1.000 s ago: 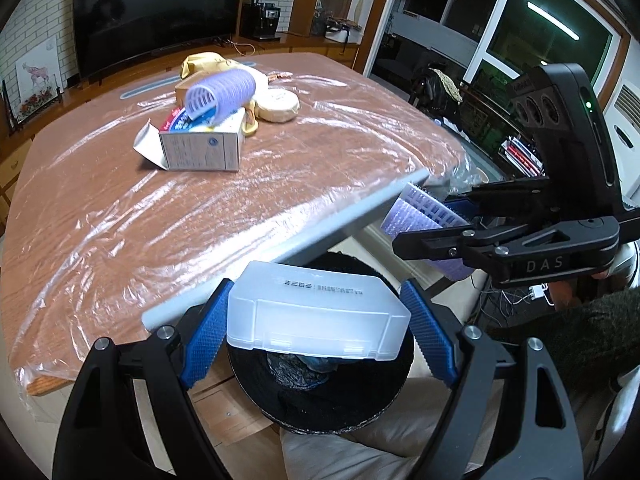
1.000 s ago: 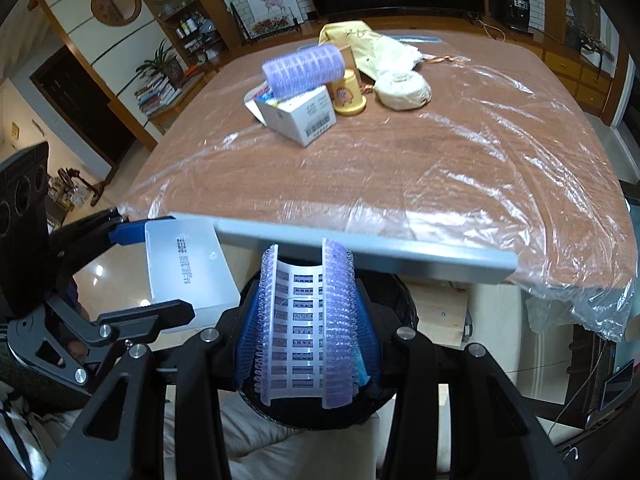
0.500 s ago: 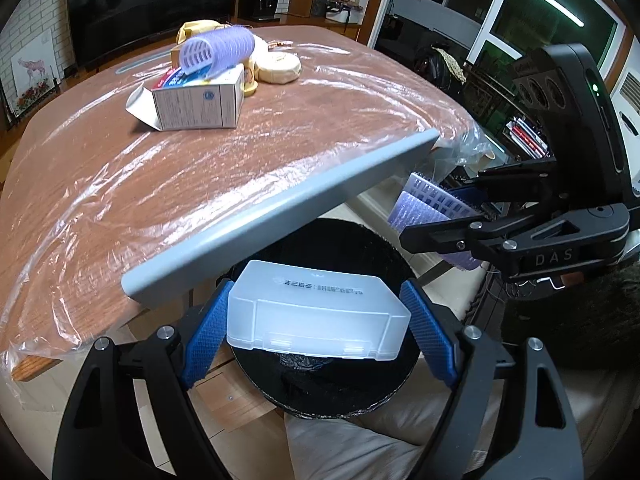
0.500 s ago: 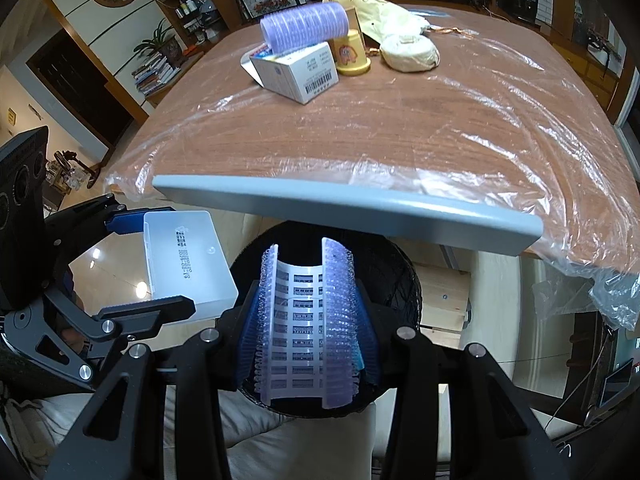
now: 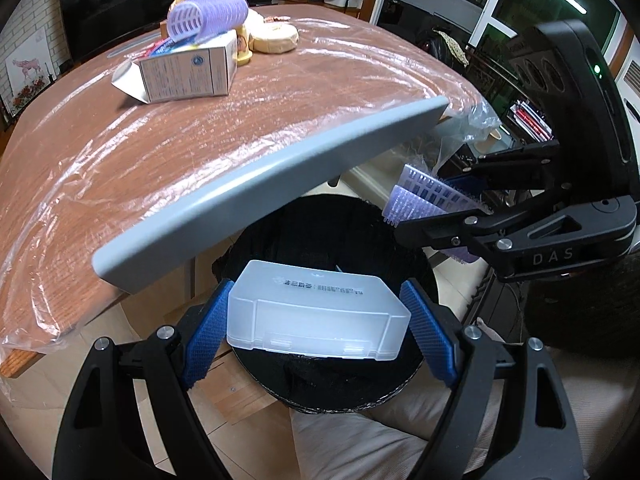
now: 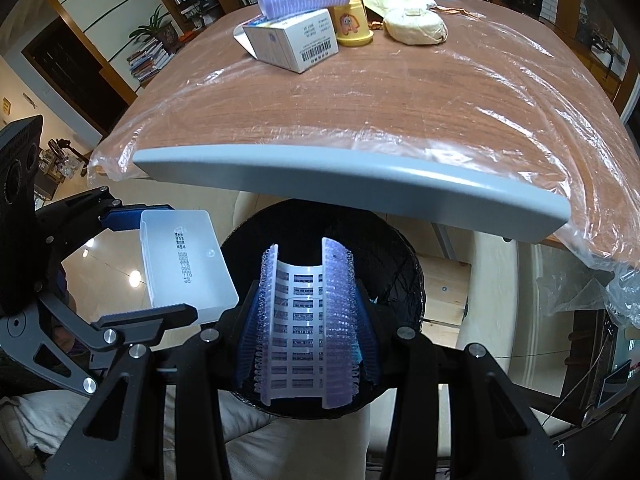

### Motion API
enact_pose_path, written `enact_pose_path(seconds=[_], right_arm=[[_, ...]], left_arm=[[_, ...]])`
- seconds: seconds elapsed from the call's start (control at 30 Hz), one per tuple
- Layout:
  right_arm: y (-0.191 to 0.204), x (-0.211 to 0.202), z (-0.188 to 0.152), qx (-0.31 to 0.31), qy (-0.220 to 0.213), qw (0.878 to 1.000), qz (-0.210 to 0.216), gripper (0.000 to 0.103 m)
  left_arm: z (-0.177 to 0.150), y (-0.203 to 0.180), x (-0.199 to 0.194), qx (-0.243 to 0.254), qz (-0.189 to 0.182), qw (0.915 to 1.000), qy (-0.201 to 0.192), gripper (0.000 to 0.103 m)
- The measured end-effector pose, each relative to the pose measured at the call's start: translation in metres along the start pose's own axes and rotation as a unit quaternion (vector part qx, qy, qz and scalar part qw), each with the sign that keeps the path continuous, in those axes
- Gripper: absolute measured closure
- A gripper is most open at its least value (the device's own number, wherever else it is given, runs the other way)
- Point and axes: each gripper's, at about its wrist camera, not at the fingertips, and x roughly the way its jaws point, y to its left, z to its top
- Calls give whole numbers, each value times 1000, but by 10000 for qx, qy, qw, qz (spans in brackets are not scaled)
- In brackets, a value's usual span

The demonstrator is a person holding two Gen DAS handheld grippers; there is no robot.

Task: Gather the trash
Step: 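Open both tools to drop the roller and plastic box into the bin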

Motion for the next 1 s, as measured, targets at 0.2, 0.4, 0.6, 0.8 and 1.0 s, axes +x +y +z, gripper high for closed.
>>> enact_pose_path(seconds=[0.2,0.4,0.6,0.8,1.0], right_arm=[[0,12,-2,-16,73,10000,0,61],[-2,23,-5,-4,163,9999,-9,61],[-4,34,-6,-20,210,9998,-37,61],[-7,48,-4,-22,271,9996,-99,61],[-6,60,-5,-20,322,9993,-163,61]], left_arm=[[-4,1,12,50,35,9999,131,19],[-8,0,25,147,121,9995,265,19],[-10,-1,40,274,204,9986,404,19],[-13,-1,56,345,289,9975,549,19],[-14,-2,70,405,365,9963,670,19]])
